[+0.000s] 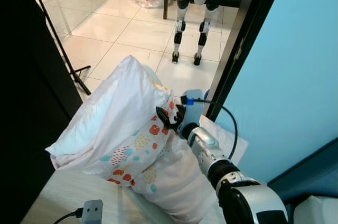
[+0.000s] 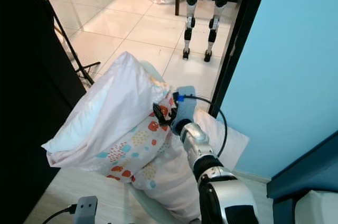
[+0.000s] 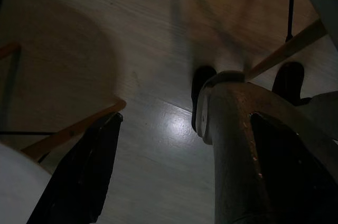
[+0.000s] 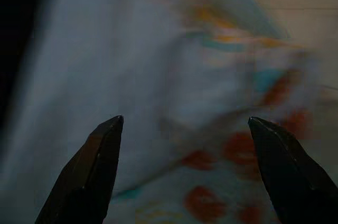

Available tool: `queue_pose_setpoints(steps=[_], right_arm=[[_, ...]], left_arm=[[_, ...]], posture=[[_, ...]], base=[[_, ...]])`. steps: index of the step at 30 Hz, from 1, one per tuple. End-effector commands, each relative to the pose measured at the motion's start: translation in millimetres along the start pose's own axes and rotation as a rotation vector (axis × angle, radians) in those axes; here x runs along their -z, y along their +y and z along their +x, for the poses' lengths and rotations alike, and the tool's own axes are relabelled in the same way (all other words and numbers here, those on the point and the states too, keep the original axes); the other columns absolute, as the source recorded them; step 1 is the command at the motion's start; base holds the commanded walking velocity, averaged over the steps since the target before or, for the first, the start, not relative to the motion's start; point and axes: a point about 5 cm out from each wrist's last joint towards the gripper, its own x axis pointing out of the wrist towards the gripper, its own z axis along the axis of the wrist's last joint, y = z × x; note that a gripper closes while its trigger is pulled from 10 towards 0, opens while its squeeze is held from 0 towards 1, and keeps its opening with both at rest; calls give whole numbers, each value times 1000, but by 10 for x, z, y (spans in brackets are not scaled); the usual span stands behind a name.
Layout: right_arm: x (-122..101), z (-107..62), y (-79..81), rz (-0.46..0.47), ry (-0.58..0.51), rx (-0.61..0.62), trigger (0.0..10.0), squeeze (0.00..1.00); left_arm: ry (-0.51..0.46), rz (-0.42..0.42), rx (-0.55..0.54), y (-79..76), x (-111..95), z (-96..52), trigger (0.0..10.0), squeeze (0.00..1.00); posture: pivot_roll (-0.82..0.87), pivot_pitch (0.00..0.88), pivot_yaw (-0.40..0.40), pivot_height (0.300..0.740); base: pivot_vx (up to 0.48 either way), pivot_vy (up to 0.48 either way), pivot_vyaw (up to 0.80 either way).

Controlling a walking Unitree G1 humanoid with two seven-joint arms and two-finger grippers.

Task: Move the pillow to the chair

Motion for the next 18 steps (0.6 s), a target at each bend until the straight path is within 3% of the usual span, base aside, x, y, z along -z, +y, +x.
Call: queue_pose_setpoints(steps=[1,6,9,10,12,13,15,16,17,18], right_arm=[[208,-99,30,43,64,-87,10000,0],[453,-227,-27,-24,199,-33,10000,0],[740,-452,-114,-28,328,22,10000,0],[740,-452,-114,-28,328,22,10000,0],[943,-629,-200,-107,488,96,10000,0],[943,-629,-200,-107,488,96,10000,0],[1162,-896,-320,-216,679,180,10000,0],[1162,-896,-320,-216,679,180,10000,0],[1281,-1082,-394,-244,769,244,10000,0],[1313,-1134,-410,-237,787,264,10000,0]], left_arm=[[77,30,13,-23,166,-33,10000,0],[88,28,16,-25,172,-32,10000,0],[102,32,24,-30,191,-35,10000,0],[102,32,24,-30,191,-35,10000,0],[108,33,23,-29,200,-37,10000,0],[108,33,23,-29,200,-37,10000,0],[119,31,21,-32,221,-42,10000,0],[119,31,21,-32,221,-42,10000,0],[125,31,21,-35,237,-46,10000,0],[126,32,21,-36,239,-47,10000,0]], posture=[[-41,77,-39,740],[-41,60,-43,740],[-40,49,-46,740],[-40,49,-46,740],[-38,40,-50,740],[-38,40,-50,740],[-36,37,-52,740],[-36,37,-52,740],[-36,38,-51,740],[-36,38,-52,740]], base=[[0,0,0],[0,0,0],[0,0,0],[0,0,0],[0,0,0],[0,0,0],[0,0,0],[0,0,0],[0,0,0],[0,0,0]])
